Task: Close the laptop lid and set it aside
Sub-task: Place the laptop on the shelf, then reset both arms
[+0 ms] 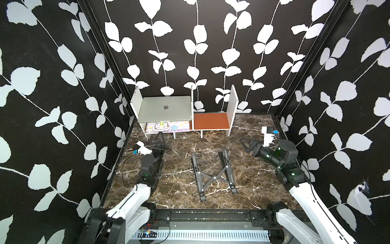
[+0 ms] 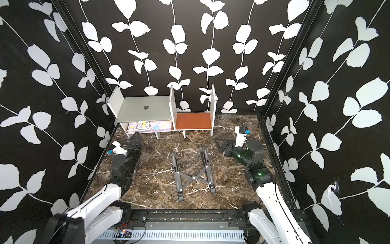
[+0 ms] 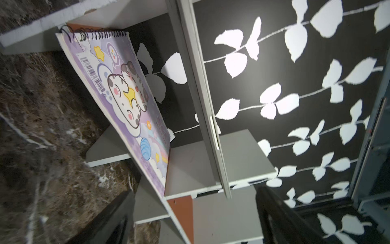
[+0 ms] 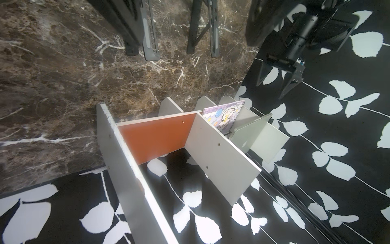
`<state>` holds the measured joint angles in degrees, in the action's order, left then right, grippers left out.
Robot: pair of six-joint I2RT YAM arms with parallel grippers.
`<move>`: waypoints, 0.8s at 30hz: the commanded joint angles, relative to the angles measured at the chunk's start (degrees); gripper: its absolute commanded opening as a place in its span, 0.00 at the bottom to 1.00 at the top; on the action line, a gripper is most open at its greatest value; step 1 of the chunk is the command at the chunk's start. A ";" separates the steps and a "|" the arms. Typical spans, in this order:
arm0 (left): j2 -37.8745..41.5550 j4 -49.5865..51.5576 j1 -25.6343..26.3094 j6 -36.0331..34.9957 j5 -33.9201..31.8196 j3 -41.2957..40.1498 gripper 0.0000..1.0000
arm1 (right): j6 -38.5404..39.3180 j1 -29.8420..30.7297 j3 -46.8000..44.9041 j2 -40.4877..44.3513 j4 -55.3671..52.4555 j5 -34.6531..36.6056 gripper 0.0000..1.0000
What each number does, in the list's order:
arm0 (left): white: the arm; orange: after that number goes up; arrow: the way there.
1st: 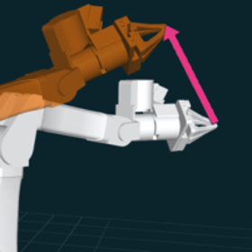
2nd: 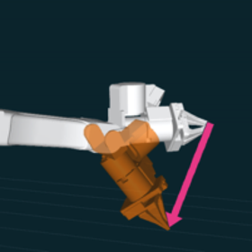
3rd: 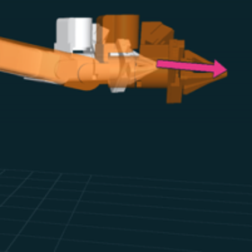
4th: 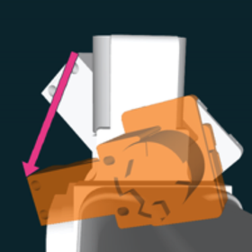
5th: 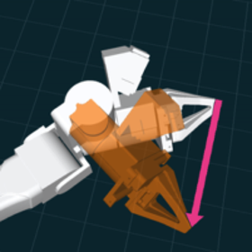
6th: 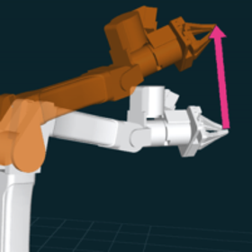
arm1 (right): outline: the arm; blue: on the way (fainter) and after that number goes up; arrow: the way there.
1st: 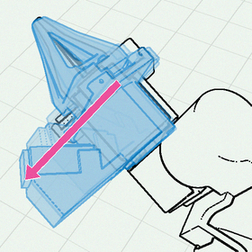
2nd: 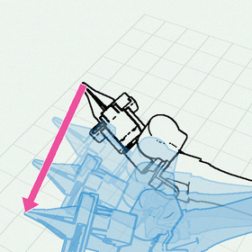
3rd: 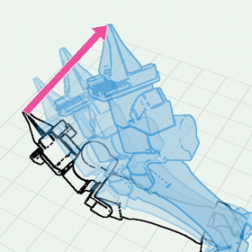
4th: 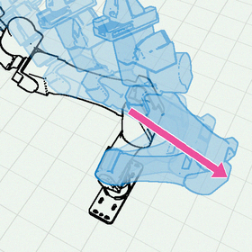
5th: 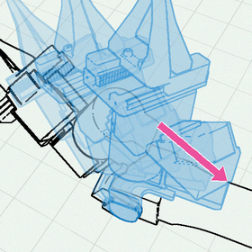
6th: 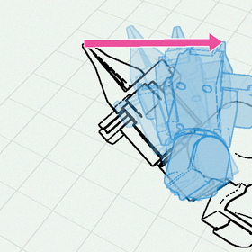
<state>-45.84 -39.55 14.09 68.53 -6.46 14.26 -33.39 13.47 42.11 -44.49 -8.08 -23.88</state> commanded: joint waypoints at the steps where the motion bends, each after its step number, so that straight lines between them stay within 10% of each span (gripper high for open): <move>1: 10.40 22.45 -0.13 -19.98 6.11 0.32 0.89 | 7.27 -0.05 1.49 3.46 -1.88 3.58 0.78; 6: 20.39 45.20 0.01 -41.88 3.10 4.27 0.90 | 16.55 -0.05 -2.11 10.68 -5.03 16.21 0.79; 13: 18.90 51.24 -0.05 -66.74 -8.06 8.85 0.99 | 21.16 -0.20 -9.00 19.93 -6.02 44.16 0.96; 24: 12.39 42.55 -0.11 -68.30 -12.51 4.90 0.99 | 26.36 -0.80 -17.76 11.63 4.32 61.16 1.00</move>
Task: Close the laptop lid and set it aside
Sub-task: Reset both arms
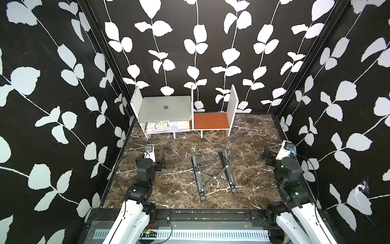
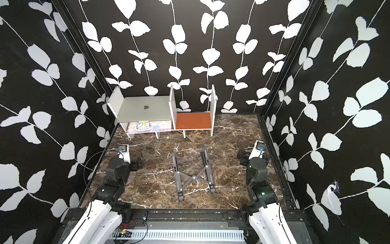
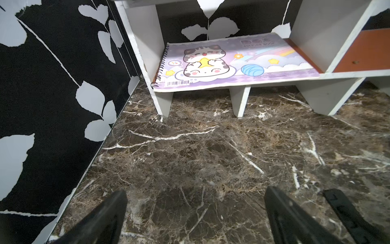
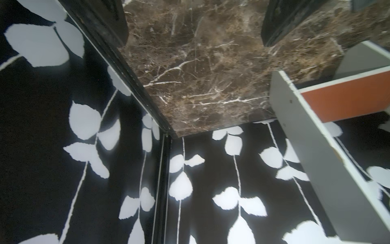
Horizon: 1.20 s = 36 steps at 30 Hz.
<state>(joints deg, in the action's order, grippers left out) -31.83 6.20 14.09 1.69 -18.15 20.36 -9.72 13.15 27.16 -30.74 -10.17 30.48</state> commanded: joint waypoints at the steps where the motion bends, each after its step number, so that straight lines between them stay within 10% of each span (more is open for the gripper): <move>1: -2.55 -3.89 -0.11 -1.43 -0.40 -1.30 0.99 | 3.13 -0.85 -4.35 -3.08 8.67 7.30 1.00; 21: -8.50 -10.74 -0.16 -4.31 -1.59 -0.90 0.99 | 11.28 -12.03 -11.16 -42.23 56.59 -13.93 0.99; 36: -21.72 -28.29 -0.83 -4.85 -0.92 -2.06 0.99 | 8.74 -13.81 -3.21 -47.80 46.75 -24.73 1.00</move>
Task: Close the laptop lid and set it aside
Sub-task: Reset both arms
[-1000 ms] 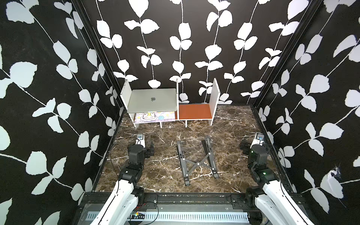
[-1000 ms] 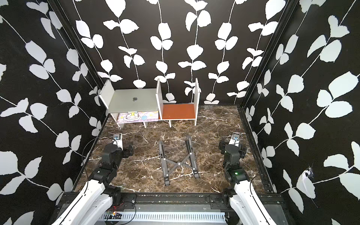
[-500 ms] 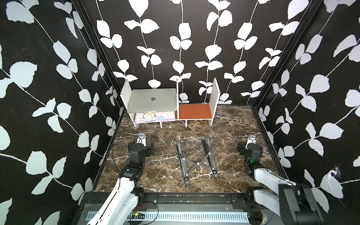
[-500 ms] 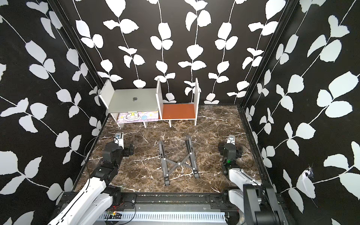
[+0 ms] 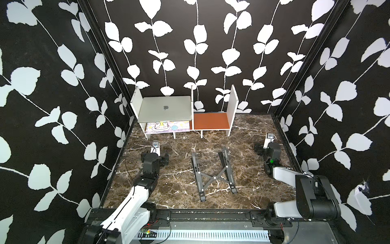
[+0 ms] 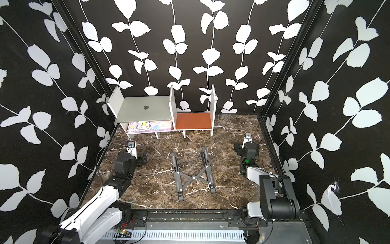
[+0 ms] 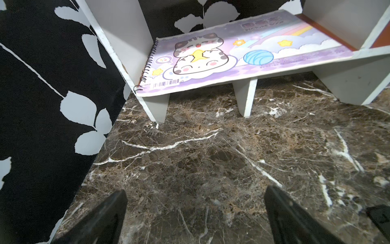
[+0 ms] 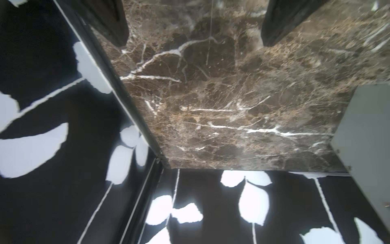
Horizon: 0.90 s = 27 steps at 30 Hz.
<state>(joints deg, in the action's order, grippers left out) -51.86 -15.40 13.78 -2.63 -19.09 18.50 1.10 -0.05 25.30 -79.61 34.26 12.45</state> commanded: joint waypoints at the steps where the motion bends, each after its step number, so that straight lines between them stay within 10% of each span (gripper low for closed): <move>1: -3.15 -7.94 -0.82 -0.67 0.34 0.07 0.99 | -3.34 -0.69 -1.54 0.14 4.65 -8.09 1.00; 5: -7.84 -11.79 -2.05 -1.37 1.63 1.18 0.99 | -3.54 -0.57 -4.59 -9.62 21.66 -7.84 1.00; 15: -22.86 -25.99 -7.42 -4.64 9.19 3.16 0.99 | -3.31 -0.35 -4.39 -9.00 20.57 -7.36 1.00; 21: -38.89 -52.39 -13.06 -1.94 17.57 -2.18 0.99 | -2.79 -0.21 -4.13 -8.72 19.59 -7.75 1.00; 27: -38.34 -40.08 -13.63 -2.42 20.28 3.51 0.99 | -2.11 -0.21 -3.84 -8.92 19.42 -9.57 1.00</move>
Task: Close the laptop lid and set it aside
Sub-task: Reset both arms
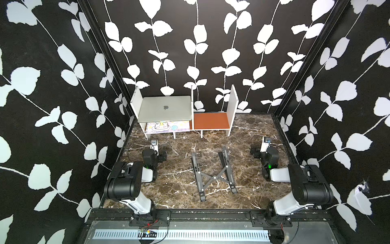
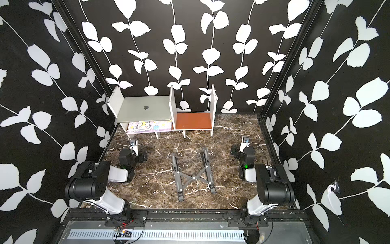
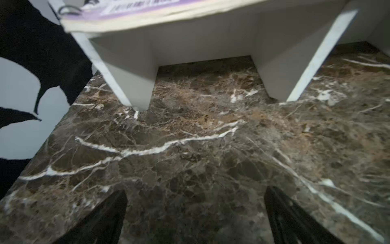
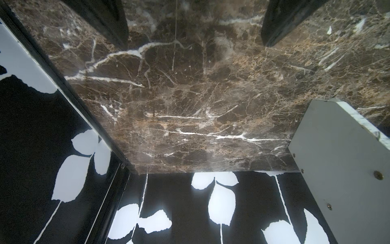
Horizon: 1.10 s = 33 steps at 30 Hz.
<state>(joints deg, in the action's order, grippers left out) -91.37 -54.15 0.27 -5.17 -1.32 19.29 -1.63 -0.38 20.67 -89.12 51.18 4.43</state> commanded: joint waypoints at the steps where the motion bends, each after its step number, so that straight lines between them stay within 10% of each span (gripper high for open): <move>1: 1.47 -0.86 0.02 0.12 2.04 2.82 0.99 | 1.17 0.10 1.25 0.52 1.97 -3.00 1.00; 15: 0.95 -1.74 -0.03 -1.70 6.72 2.89 0.99 | 1.63 0.12 1.51 0.44 1.41 -4.76 1.00; 21: -0.81 -24.16 -0.01 -0.32 3.27 -8.20 0.99 | 1.63 0.12 1.57 0.40 1.48 -4.68 1.00; 33: -1.61 -26.11 -0.02 -0.20 2.32 -8.90 0.99 | 1.63 0.12 1.48 0.35 1.55 -4.78 1.00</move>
<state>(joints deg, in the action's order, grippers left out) -92.77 -76.60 0.27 -5.76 2.11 10.79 -0.47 -0.38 21.37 -89.12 50.76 -0.21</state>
